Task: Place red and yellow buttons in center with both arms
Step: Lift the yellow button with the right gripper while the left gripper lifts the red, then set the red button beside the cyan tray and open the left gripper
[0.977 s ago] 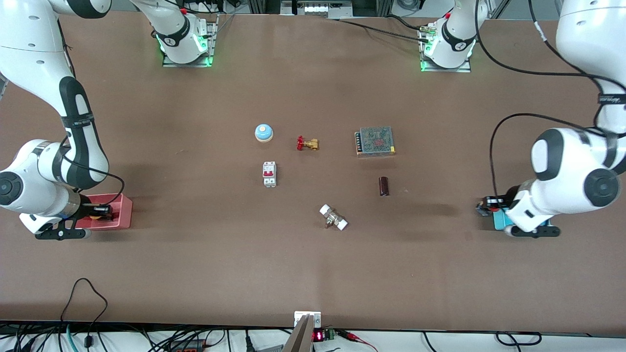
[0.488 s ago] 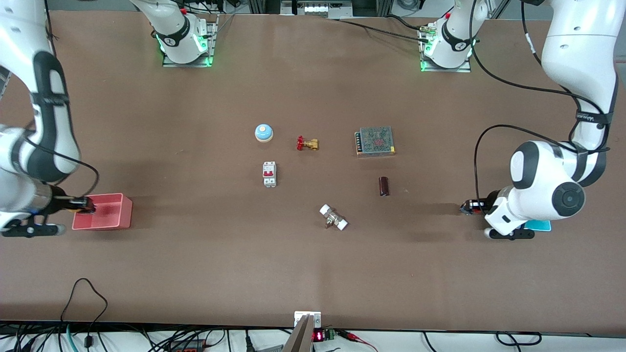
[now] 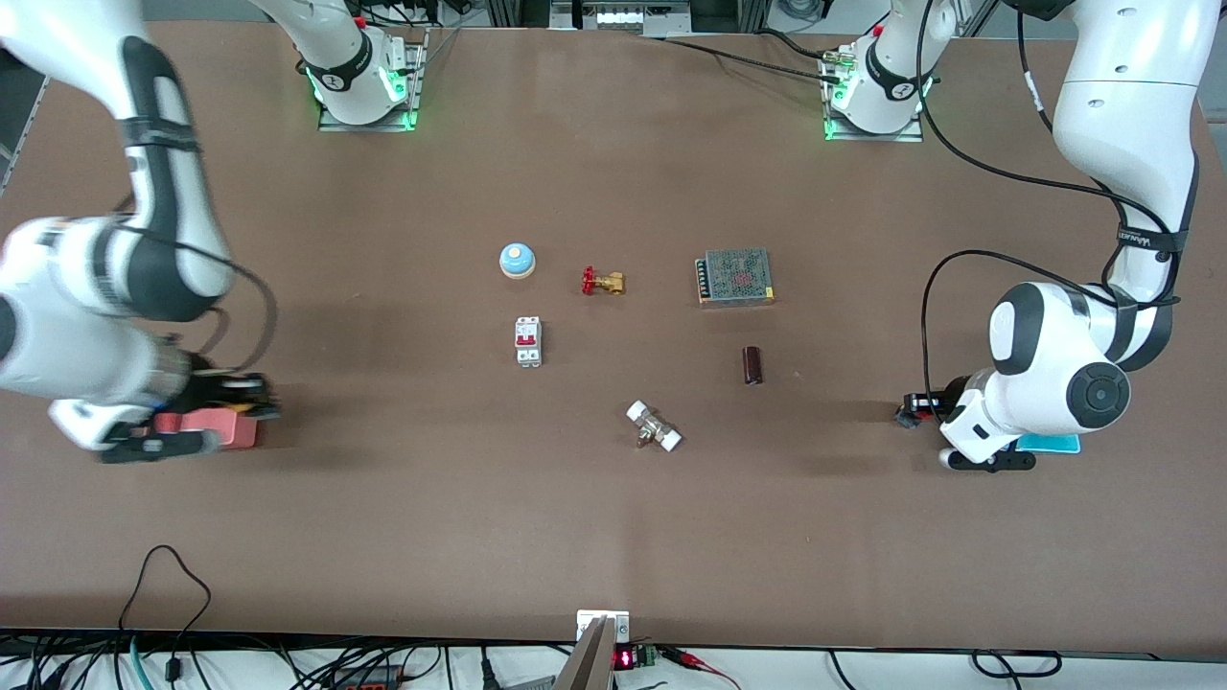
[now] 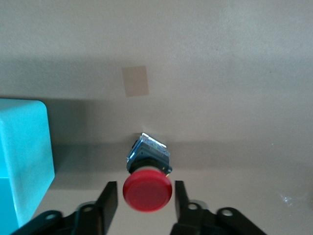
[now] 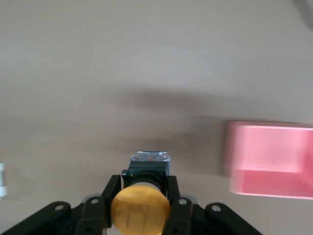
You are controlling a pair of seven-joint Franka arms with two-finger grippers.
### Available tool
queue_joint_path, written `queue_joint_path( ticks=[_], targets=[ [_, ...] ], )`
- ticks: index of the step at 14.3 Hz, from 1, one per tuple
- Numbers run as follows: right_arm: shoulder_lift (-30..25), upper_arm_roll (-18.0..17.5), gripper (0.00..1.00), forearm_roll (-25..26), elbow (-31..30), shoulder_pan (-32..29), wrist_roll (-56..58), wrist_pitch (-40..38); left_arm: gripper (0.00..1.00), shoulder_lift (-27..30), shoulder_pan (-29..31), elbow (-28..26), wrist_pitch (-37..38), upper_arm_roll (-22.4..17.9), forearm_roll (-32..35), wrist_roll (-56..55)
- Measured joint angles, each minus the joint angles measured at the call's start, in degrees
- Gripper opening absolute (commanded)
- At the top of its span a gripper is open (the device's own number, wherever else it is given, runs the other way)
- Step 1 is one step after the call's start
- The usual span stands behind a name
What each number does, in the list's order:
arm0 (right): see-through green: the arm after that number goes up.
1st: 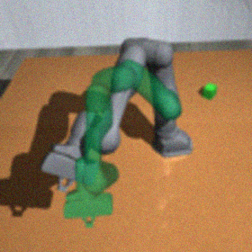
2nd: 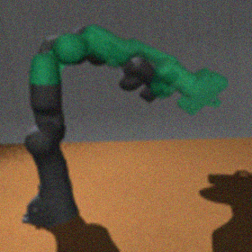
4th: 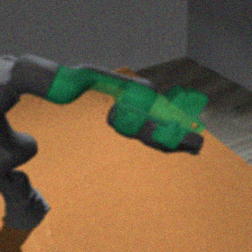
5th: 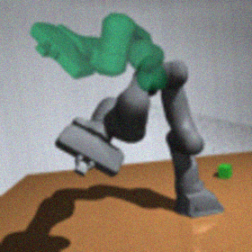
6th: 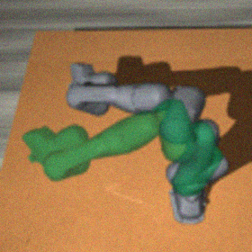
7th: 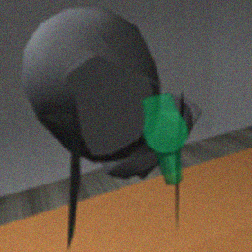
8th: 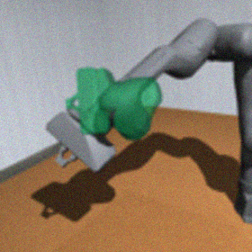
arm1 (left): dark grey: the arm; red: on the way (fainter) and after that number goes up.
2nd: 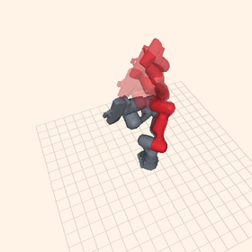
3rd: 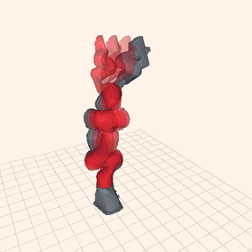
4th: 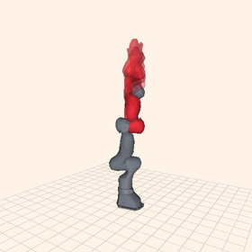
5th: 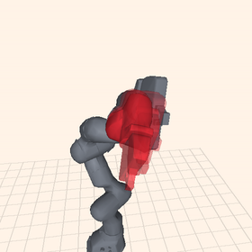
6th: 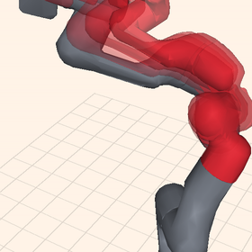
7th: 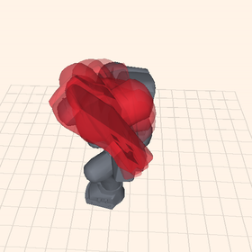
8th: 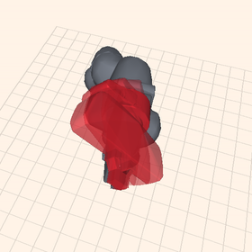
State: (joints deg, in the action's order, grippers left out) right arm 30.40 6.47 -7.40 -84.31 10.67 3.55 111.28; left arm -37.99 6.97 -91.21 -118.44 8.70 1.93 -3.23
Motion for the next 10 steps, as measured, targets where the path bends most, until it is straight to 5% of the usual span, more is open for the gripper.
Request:
queue_joint_path(
  ticks=[2, 10],
  targets=[
    [1.2, -0.1, 0.45, -0.2, -0.1, 5.0, -7.2, 1.1, 1.0, 1.0, 0.1, 0.8, 0.0, 0.0, 0.0, 0.0],
    [8.4, 0.3, 0.44, 0.0, -0.8, 11.8, -21.5, 6.6, 1.0, 15.7, 0.7, 1.7, 11.1, -0.2, 0.0, -0.1]
  ],
)
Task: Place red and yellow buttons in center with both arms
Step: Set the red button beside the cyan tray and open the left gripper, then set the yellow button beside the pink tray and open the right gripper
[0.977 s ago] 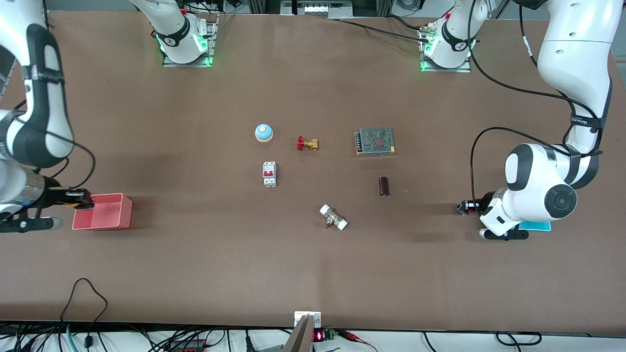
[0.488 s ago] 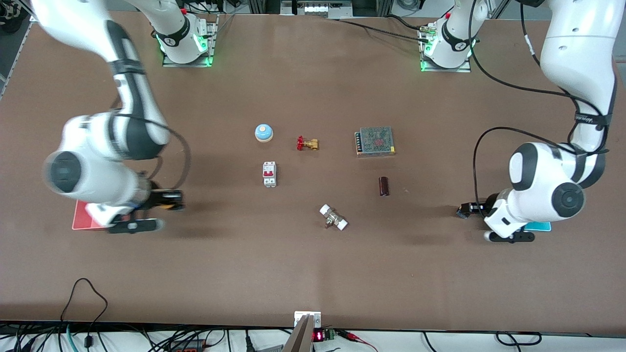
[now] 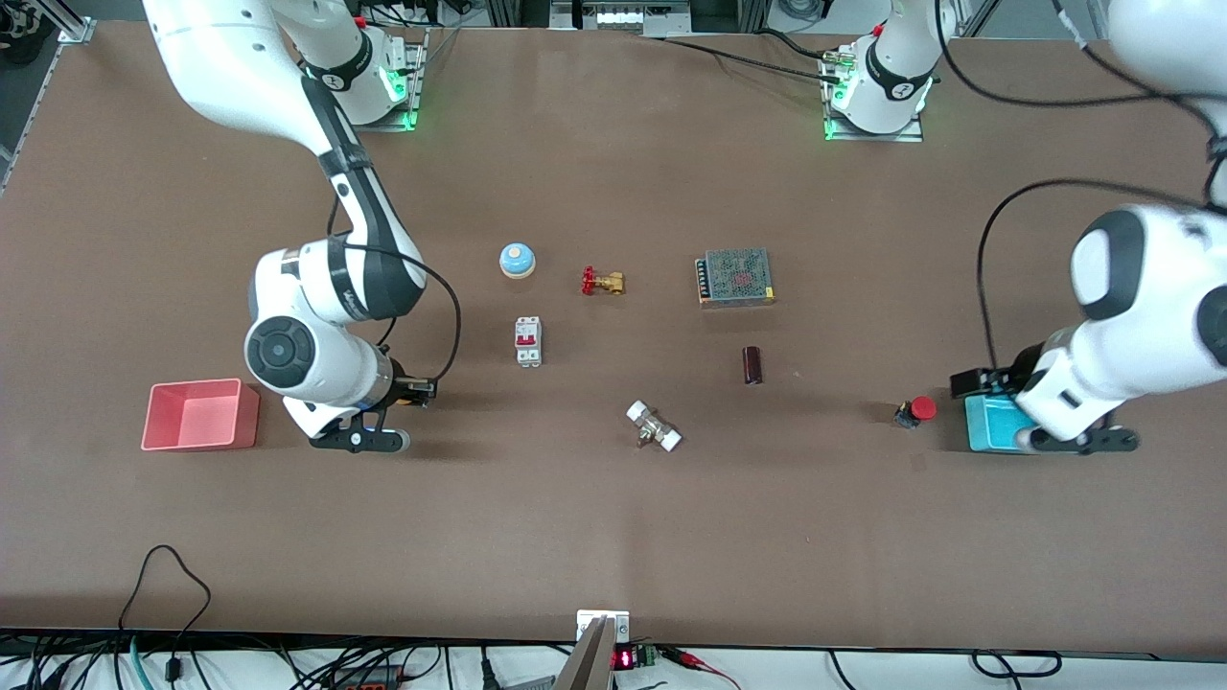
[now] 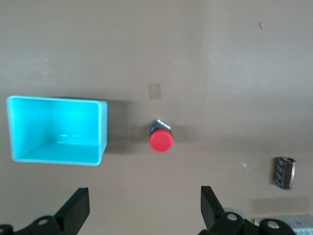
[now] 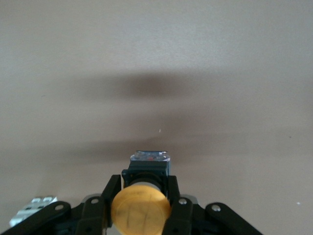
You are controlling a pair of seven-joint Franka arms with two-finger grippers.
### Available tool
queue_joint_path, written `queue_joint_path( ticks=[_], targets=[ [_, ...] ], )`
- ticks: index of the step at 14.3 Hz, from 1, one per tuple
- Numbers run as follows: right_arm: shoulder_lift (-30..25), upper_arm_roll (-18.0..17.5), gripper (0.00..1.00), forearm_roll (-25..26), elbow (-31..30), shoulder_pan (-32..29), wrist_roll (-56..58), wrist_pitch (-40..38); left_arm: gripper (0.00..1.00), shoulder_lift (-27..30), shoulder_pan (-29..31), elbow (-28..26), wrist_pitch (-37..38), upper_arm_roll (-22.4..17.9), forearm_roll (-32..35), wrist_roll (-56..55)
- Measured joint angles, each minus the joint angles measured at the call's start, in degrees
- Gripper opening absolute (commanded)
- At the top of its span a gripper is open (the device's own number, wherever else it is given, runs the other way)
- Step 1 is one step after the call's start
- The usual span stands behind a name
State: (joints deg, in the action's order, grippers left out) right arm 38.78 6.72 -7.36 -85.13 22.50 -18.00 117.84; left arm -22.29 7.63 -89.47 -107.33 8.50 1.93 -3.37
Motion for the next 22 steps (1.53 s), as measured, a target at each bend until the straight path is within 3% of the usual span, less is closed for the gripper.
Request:
queue_joint_path(
  ticks=[11, 12, 13, 18, 22],
  targets=[
    [5.1, 0.1, 0.44, 1.2, -0.4, 1.5, 2.0, 3.4, 1.0, 14.9, 0.8, -0.1, 11.6, 0.0, 0.0, -4.2],
    [5.0, 0.1, 0.54, 1.2, -0.4, 1.5, 2.6, 3.4, 1.0, 15.9, 0.8, -0.1, 12.9, 0.1, 0.0, -3.9],
    [5.0, 0.1, 1.0, 1.2, -0.4, 1.5, 3.1, 3.4, 1.0, 16.7, 0.8, -0.1, 13.6, 0.2, 0.0, -3.1],
    [3.7, 0.1, 1.0, 1.2, 1.1, 1.7, 3.2, 3.6, 1.0, 18.9, 0.9, -0.1, 13.9, 0.2, -1.9, -1.7],
    [-6.1, 0.6, 1.0, 1.2, 2.1, 1.7, 3.3, -1.5, 1.0, 20.8, 1.1, -0.2, 13.9, 0.2, -2.6, -0.6]
  ],
)
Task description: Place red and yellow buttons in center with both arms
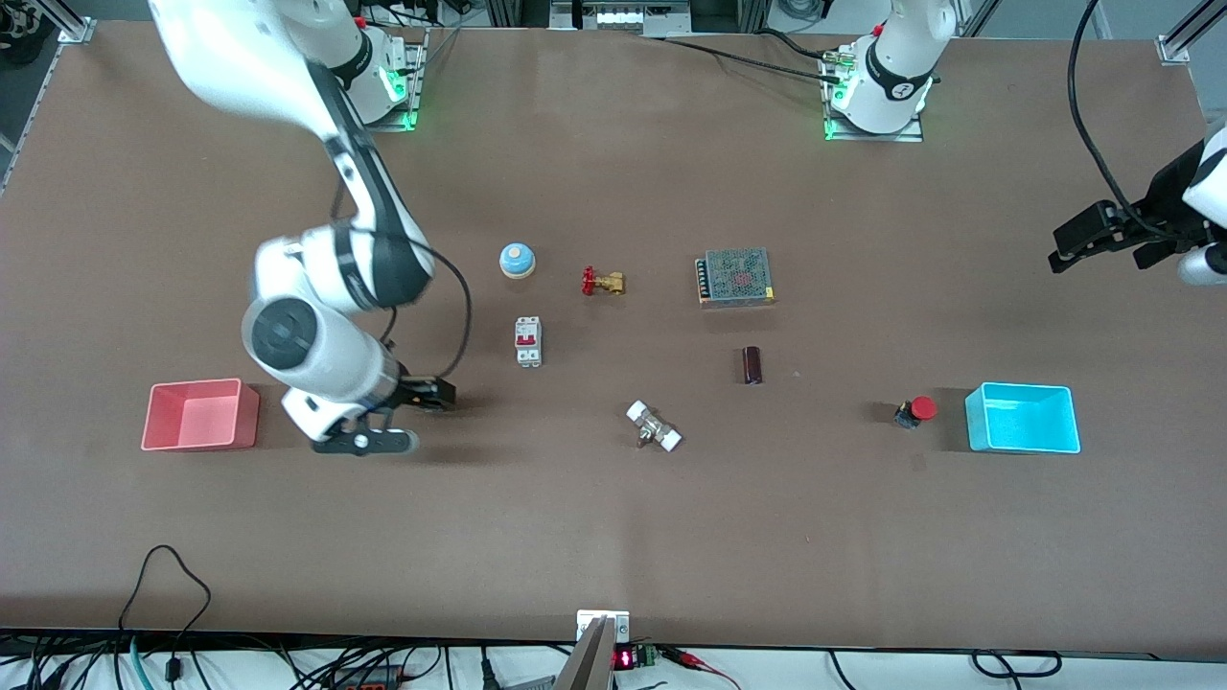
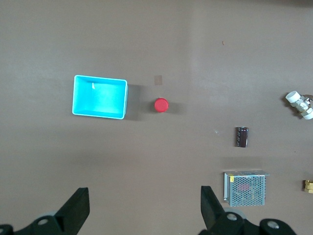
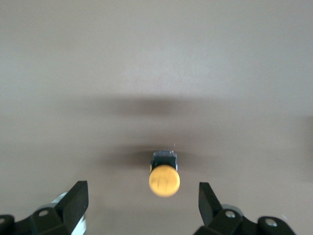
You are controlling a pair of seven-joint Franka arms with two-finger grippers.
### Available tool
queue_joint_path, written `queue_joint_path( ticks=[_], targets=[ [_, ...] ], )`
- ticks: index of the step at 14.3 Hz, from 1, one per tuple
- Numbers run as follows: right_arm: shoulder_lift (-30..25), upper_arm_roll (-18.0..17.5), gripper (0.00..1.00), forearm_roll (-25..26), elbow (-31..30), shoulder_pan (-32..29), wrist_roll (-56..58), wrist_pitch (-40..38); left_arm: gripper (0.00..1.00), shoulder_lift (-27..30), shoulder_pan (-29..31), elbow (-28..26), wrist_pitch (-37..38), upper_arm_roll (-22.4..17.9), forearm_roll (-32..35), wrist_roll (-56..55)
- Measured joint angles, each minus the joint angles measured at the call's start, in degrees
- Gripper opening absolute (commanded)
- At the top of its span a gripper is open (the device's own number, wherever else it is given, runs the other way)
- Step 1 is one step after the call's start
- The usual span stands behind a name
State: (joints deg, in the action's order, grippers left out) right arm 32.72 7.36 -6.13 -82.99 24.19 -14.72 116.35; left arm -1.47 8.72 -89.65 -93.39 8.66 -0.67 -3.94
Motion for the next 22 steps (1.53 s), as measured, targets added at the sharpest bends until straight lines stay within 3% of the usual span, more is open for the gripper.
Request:
queue_joint_path(
  ticks=[6, 10, 14, 16, 19, 22],
  targets=[
    [-12.3, 4.6, 1.0, 0.0, -0.3, -0.7, 1.2, -10.6, 1.0, 0.4, 0.1, -0.3, 0.0, 0.0, 0.0, 0.6],
    [-14.3, 7.3, 1.0, 0.0, -0.5, -0.8, 1.3, -13.5, 1.0, 0.4, 0.2, -0.6, 0.4, -0.1, 0.0, 3.6],
    [-15.6, 13.1, 1.0, 0.1, -0.5, -1.9, 5.6, -16.7, 1.0, 0.4, 0.3, -0.7, 0.5, -0.3, 0.0, 3.8],
    [-17.7, 12.1, 1.0, 0.0, -0.5, -7.0, 10.0, -19.5, 1.0, 0.4, 0.3, -0.7, 0.5, -0.2, 0.0, 3.8],
    [-21.7, 4.3, 1.0, 3.3, -0.5, -17.9, 14.1, -22.6, 1.0, 0.4, 0.3, -0.8, 0.6, -0.2, 0.0, 3.9],
    [-23.7, 1.4, 1.0, 7.1, -0.7, -19.2, 16.5, -25.5, 1.0, 0.4, 0.3, -0.9, 0.6, -0.2, 0.0, 3.9]
  ],
)
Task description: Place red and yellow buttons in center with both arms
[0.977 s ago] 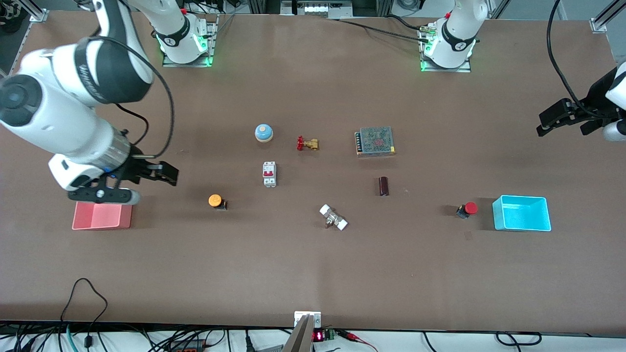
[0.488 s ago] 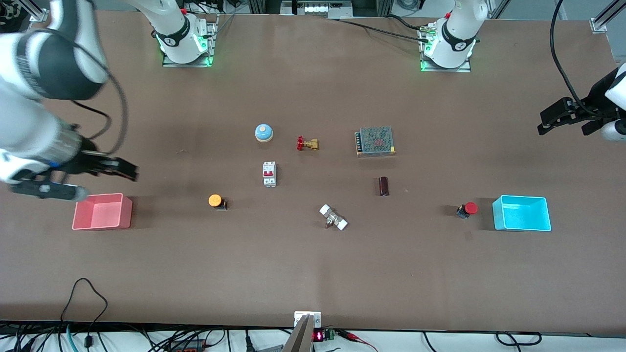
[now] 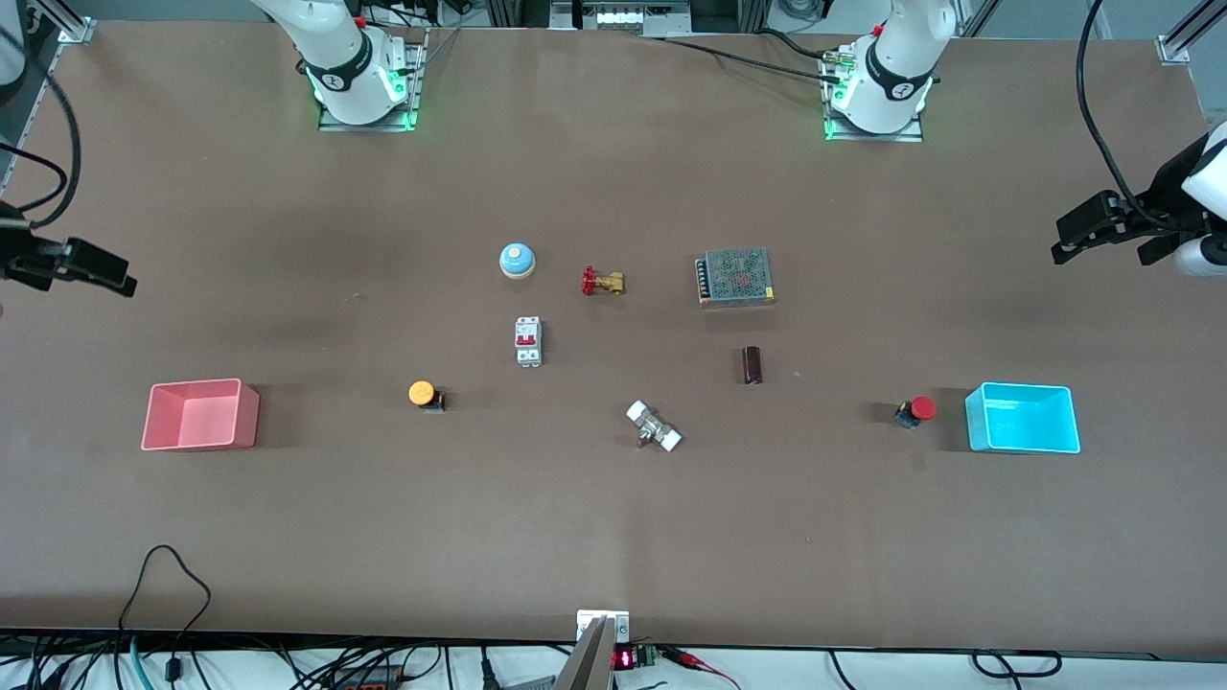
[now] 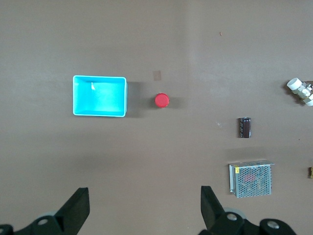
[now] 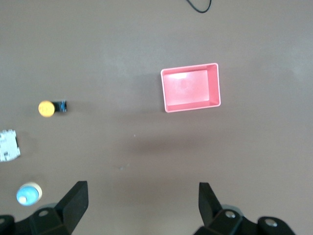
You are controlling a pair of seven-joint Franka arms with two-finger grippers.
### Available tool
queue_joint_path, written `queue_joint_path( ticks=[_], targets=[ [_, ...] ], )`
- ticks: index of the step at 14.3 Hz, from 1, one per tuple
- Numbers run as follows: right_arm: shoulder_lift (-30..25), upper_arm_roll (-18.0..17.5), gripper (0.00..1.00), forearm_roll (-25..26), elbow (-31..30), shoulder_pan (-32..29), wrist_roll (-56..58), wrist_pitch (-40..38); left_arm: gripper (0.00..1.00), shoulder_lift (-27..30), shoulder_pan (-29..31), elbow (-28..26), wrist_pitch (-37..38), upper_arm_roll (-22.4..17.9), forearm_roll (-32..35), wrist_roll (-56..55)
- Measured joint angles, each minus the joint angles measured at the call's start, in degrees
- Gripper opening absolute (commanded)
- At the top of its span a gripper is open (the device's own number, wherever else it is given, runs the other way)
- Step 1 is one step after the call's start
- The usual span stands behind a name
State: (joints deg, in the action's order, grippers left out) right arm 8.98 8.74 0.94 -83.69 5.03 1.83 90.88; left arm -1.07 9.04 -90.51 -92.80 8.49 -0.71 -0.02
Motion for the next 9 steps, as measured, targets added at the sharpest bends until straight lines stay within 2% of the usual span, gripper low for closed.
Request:
queue_joint_path(
  ticks=[9],
  targets=[
    [-4.2, -0.6, 1.0, 0.1, -3.2, -0.3, -0.5, -4.5, 1.0, 0.0, 0.0, 0.0, 0.0, 0.1, 0.0, 0.1]
  ],
)
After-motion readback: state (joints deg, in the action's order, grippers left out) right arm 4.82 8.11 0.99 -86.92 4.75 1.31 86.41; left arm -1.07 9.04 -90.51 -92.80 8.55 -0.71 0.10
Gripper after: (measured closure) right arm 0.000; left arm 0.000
